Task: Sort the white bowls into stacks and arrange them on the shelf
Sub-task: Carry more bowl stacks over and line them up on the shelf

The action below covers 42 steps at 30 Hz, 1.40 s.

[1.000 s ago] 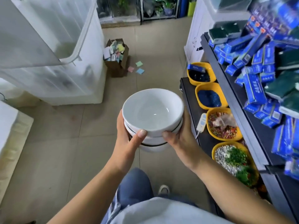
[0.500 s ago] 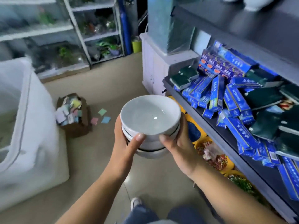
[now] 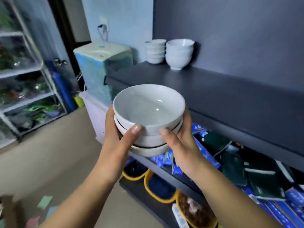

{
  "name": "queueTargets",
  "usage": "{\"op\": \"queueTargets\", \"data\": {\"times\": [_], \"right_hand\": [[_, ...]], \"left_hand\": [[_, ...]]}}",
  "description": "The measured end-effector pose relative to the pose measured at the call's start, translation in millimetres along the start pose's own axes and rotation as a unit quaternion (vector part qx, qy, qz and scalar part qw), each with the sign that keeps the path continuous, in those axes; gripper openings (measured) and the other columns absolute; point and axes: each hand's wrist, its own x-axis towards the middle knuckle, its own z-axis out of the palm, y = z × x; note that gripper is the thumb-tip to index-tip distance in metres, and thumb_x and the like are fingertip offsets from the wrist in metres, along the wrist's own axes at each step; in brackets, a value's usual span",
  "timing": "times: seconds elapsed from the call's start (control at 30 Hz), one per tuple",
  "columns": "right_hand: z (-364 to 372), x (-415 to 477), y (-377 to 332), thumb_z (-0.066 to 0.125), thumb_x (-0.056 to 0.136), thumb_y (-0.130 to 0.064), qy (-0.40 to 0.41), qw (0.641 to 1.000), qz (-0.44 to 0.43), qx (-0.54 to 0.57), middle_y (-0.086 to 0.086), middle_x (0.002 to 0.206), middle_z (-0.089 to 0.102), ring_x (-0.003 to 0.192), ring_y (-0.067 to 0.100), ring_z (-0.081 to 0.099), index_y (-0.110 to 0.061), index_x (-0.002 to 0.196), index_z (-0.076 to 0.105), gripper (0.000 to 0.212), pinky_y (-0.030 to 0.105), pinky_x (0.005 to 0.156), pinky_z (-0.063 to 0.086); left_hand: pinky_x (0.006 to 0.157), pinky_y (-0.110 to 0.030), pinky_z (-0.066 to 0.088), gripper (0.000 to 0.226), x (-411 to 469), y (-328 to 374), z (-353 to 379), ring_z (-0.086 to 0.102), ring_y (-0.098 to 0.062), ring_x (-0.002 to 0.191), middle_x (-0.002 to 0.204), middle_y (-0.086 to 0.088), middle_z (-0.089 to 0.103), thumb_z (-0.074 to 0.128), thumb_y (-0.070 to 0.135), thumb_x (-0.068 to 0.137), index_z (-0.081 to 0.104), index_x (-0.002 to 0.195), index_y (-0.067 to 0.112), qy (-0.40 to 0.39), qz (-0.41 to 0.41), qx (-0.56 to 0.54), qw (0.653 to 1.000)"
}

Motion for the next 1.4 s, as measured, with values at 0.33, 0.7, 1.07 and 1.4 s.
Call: {"op": "queueTargets", "data": {"times": [0.33,0.7,1.07,1.4], "right_hand": [[-75.1,113.7,-4.2,0.067,0.05,-0.073,0.109,0.991,-0.039,-0.063,-0.029,0.11,0.056,0.103,-0.018,0.051,-0.032,0.116,0.032,0.085,0.003,0.084,0.039],[-127.6,174.0,22.2,0.059,0.056,-0.055,0.252,0.948,0.003,-0.195,-0.028,0.124,0.04,0.109,-0.019,0.043,-0.048,0.113,0.027,0.066,0.002,0.083,0.038],[-176.6,222.6,53.4,0.063,0.054,-0.055,0.335,0.918,-0.005,-0.214,-0.013,0.134,0.042,0.121,-0.002,0.043,-0.045,0.126,0.023,0.082,0.013,0.096,0.04],[-230.4,265.1,67.5,0.06,0.057,-0.054,0.331,0.922,-0.008,-0.201,-0.023,0.124,0.045,0.111,-0.013,0.046,-0.041,0.121,0.028,0.073,0.004,0.084,0.041]], "left_hand": [[0.109,-0.046,0.032,0.105,153.9,-33.1,52.0,0.046,-0.019,0.126,0.135,-0.003,0.05,0.073,0.07,0.05,0.035,0.134,0.02,-0.076,-0.001,-0.054,0.996],[0.102,-0.034,0.041,0.112,269.1,-91.7,84.1,0.052,-0.008,0.119,0.129,0.007,0.054,0.072,0.075,0.038,0.036,0.131,0.025,-0.252,-0.059,-0.101,0.961],[0.102,-0.033,0.041,0.099,330.2,-140.4,127.1,0.052,-0.01,0.119,0.127,0.005,0.054,0.067,0.078,0.045,0.039,0.126,0.027,-0.267,-0.058,-0.097,0.957],[0.105,-0.045,0.039,0.087,371.8,-166.0,163.7,0.055,-0.018,0.119,0.127,-0.003,0.059,0.071,0.06,0.058,0.045,0.13,0.017,-0.254,-0.106,-0.125,0.953]]}}
